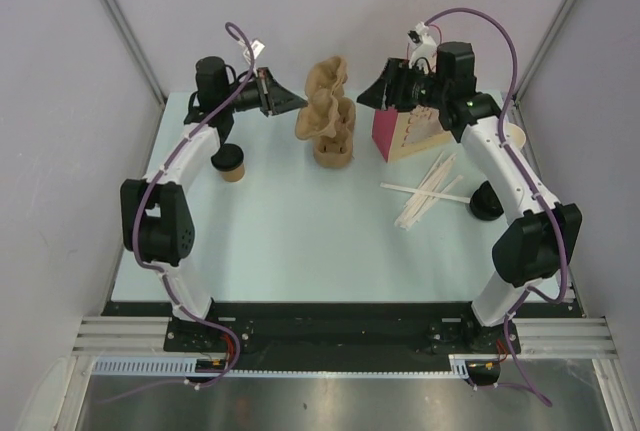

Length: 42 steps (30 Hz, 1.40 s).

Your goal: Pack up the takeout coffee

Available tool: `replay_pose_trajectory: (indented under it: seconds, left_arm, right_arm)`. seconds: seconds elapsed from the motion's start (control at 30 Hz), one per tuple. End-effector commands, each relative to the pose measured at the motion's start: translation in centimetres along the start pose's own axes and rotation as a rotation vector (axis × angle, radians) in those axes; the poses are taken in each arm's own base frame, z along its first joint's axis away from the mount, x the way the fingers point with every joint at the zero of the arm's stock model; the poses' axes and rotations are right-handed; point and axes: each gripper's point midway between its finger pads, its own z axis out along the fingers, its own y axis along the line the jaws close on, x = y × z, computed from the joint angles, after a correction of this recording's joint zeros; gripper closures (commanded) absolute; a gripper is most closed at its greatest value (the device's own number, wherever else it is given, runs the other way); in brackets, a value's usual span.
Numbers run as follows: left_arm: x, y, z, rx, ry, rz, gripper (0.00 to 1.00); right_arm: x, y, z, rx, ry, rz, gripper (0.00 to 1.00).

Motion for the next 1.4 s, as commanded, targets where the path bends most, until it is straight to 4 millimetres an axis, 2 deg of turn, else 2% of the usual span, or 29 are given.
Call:
replay_pose_trajectory:
  seconds: [0.0, 0.1, 0.13, 0.23, 0.43, 0.63, 1.0, 1.37]
  left_arm:
    - [-1.6, -5.0, -0.8, 0.133, -0.045, 0.059, 1.0]
    - [-1.9, -5.8, -1.1, 0.152, -0.07, 0.069, 1.0]
    - [-2.1, -6.3, -1.2, 0.157, -0.078, 0.087, 1.0]
    - [-2.0, -6.7, -1.4, 0.162, -0.082, 0.098, 1.0]
    - [-1.7, -7.1, -1.4, 0.167, -0.079, 0.107, 1.0]
    - [-1.5, -7.6, -1.2, 0.164, -0.068, 0.142, 1.0]
    - [-0.9, -7.5, -0.8, 0.155, -0.054, 0.148, 1.0]
    - [-0.3, -8.0, -0.5, 0.172, -0.031, 0.176, 1.0]
  right_arm:
    - [-3.1, 6.0, -1.2, -0.139, -0.089, -0.024, 0.29]
    - [-3.1, 6.6, -0.8, -0.167, -0.088, -0.007, 0.32]
    - [-3.5, 6.9, -0.9, -0.175, -0.098, 0.005, 0.36]
    - [-4.2, 6.9, -0.9, -0.188, -0.113, 0.026, 0.46]
    - [-4.9, 7.2, -0.2, -0.209, -0.128, 0.042, 0.55]
    - [-5.1, 6.8, 0.3, -0.204, -0.13, 0.056, 0.58]
    - [-5.0, 7.8, -0.2, -0.255, -0.121, 0.056, 0.61]
    - [-4.8, 6.7, 0.0, -0.216, -0.12, 0.066, 0.67]
